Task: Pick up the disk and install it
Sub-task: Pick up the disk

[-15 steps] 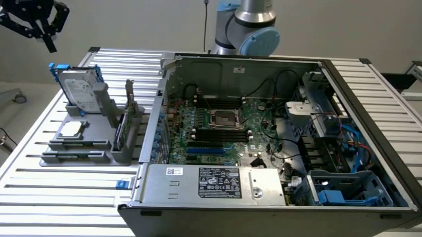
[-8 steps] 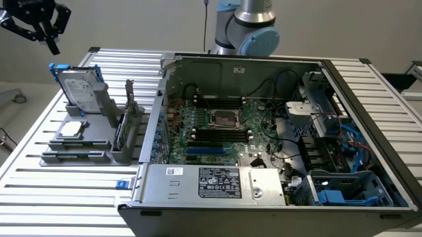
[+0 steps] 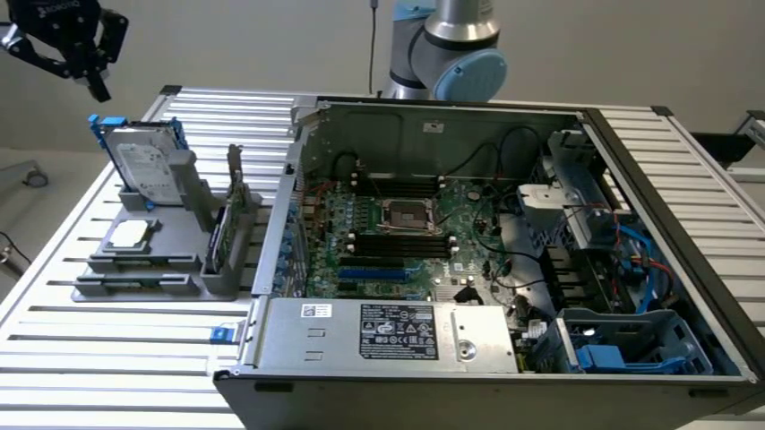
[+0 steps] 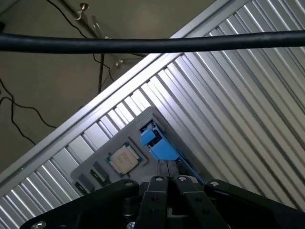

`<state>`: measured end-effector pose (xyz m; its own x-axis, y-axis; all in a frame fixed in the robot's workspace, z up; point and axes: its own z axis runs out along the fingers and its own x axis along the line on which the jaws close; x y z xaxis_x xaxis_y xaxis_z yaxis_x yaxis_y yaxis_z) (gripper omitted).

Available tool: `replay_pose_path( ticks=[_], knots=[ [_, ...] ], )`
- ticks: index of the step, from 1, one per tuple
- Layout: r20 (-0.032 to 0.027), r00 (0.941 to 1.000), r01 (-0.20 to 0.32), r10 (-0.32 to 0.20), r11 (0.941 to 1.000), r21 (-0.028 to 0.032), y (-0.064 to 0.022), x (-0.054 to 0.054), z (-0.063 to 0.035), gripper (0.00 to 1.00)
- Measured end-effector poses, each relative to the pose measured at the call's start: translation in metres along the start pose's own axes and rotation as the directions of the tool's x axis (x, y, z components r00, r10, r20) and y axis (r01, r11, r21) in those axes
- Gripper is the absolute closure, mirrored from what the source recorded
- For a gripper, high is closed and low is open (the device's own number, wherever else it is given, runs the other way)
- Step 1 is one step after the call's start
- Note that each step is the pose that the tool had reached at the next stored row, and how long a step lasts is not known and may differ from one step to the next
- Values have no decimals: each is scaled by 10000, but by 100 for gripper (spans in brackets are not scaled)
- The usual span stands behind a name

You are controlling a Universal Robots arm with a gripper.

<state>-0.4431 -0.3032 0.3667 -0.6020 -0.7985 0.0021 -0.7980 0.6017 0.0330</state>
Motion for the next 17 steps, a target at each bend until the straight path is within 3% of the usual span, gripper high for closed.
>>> replay_pose_path(
  ticks=[4,9,12,17],
  knots=[
    [-24,9973,736,-736,9973,1,0,0,7,89],
    [-52,9867,1627,-1627,9867,-1,0,0,13,89],
    [-67,9763,2162,-2162,9763,-3,0,0,15,89],
    [-94,9525,3045,-3045,9525,-11,0,0,18,89]
  ],
)
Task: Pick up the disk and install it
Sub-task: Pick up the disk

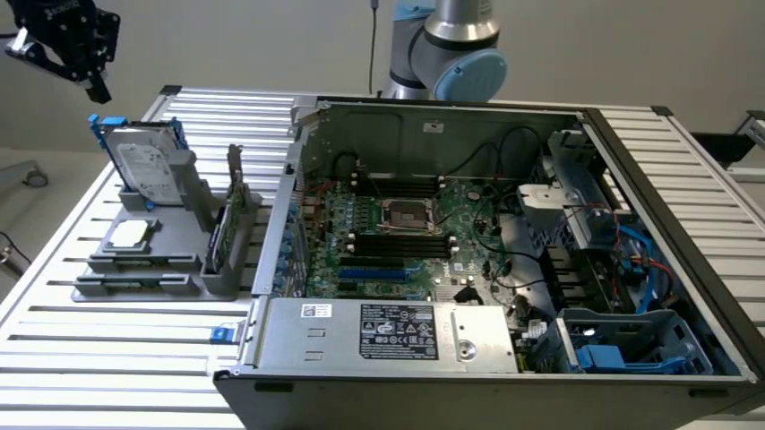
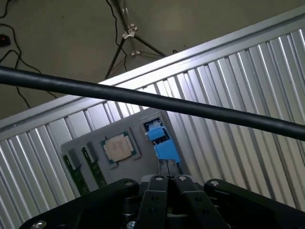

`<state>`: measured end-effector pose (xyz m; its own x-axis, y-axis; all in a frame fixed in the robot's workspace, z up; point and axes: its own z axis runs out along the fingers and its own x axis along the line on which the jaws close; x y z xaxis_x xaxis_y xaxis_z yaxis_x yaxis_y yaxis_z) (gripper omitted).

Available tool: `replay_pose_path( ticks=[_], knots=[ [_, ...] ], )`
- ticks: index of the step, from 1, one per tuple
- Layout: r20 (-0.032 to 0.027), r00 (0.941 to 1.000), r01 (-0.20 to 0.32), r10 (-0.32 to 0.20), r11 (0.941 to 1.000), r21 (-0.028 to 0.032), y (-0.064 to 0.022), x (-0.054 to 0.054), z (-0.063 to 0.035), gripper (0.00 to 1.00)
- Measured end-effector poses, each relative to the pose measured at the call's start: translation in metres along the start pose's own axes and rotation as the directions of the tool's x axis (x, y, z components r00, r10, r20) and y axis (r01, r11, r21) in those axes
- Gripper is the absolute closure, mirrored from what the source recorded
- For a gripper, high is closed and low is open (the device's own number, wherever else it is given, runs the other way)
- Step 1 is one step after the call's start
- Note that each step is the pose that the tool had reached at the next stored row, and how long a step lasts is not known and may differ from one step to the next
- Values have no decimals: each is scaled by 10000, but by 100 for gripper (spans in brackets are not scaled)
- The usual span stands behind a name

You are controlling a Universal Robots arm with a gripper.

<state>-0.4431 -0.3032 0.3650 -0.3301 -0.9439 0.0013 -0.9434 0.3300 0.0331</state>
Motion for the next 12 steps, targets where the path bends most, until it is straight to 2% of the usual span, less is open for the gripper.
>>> replay_pose_path(
  ticks=[3,6,9,12],
  knots=[
    [-17,9985,551,-551,9985,-1,0,0,1,89],
    [-32,9941,1088,-1088,9941,-3,0,0,3,89],
    [-47,9867,1622,-1622,9868,-5,0,0,4,89],
    [-62,9762,2167,-2167,9762,-8,0,0,6,89]
  ],
)
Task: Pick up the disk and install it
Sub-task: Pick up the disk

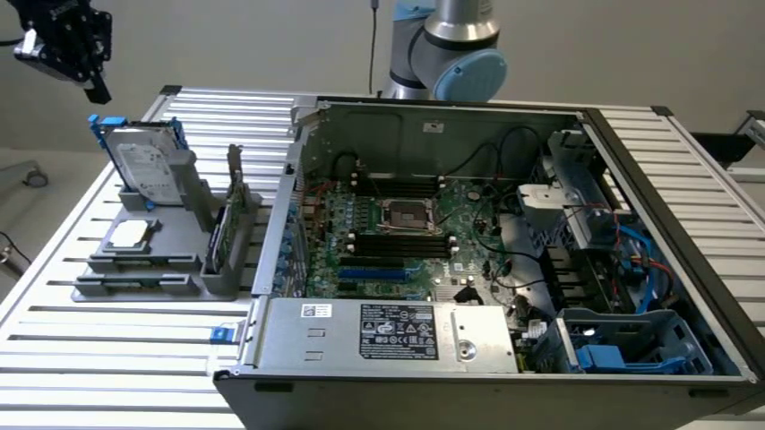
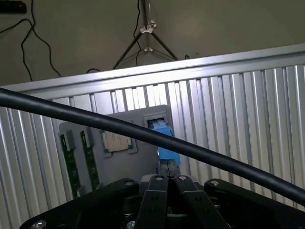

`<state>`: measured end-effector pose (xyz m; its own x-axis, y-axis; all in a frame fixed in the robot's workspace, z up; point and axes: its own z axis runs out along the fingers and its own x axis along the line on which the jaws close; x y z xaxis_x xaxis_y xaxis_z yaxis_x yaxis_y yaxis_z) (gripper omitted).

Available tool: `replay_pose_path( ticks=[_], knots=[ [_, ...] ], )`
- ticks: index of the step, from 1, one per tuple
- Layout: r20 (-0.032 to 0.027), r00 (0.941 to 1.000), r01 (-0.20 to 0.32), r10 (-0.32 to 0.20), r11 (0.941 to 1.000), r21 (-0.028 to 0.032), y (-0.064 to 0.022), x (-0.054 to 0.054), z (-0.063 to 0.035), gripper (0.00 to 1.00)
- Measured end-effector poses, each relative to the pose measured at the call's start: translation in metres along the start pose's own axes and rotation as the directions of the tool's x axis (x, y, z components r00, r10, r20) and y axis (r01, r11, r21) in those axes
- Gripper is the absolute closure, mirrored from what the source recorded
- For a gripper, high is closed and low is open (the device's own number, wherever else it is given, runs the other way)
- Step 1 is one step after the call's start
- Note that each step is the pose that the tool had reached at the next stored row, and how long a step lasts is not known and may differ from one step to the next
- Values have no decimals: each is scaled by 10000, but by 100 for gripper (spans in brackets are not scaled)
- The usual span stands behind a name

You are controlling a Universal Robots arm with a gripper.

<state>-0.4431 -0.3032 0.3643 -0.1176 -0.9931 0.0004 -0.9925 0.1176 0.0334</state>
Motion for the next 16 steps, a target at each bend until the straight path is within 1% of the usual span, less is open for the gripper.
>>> replay_pose_path(
  ticks=[3,5,7,10,13,14,15,16],
  knots=[
    [-15,9985,540,-540,9985,0,0,0,2,89],
    [-26,9959,909,-909,9959,-2,0,0,2,89],
    [-36,9919,1266,-1266,9920,-3,0,0,3,89],
    [-46,9838,1790,-1790,9838,-5,0,0,4,89],
    [-52,9740,2263,-2263,9741,-8,0,-2,5,89],
    [-54,9705,2408,-2408,9706,-8,0,-3,5,83],
    [-57,9670,2546,-2546,9670,-7,0,-5,6,83],
    [-61,9638,2665,-2665,9638,-4,1,-8,8,76]
  ],
)
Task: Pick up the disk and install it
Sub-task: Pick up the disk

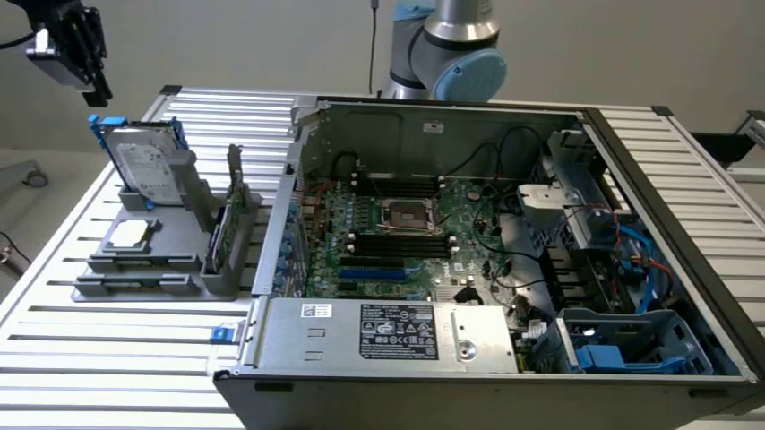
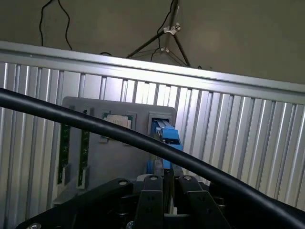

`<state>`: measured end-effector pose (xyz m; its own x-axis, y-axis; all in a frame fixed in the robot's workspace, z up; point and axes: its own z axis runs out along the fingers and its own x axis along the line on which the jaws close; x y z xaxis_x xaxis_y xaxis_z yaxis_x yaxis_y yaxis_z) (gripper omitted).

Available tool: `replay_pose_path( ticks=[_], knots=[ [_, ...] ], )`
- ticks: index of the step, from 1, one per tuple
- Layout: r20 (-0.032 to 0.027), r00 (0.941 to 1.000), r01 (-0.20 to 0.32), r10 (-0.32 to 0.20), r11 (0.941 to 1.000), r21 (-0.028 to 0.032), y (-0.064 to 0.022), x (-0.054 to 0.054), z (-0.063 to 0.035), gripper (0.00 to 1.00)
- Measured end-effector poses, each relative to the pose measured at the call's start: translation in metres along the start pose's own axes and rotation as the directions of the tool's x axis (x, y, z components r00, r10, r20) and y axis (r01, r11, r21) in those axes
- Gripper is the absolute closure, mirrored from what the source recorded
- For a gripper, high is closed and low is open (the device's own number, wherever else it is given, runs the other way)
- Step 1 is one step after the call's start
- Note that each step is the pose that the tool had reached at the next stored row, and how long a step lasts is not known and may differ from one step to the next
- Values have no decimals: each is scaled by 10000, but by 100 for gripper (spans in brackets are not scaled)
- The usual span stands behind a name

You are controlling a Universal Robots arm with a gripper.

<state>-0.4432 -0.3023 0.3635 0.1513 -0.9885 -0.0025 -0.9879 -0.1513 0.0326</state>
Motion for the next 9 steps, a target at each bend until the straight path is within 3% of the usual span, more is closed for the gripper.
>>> replay_pose_path(
  ticks=[1,2,5,9],
  knots=[
    [-5,9999,110,-110,9999,10,0,-3,2,76],
    [-12,9998,212,-212,9998,30,-1,-7,6,70],
    [-49,9994,335,-334,9992,202,-1,-11,32,58],
    [-73,9996,282,-279,9990,355,18,-15,82,58]
  ],
)
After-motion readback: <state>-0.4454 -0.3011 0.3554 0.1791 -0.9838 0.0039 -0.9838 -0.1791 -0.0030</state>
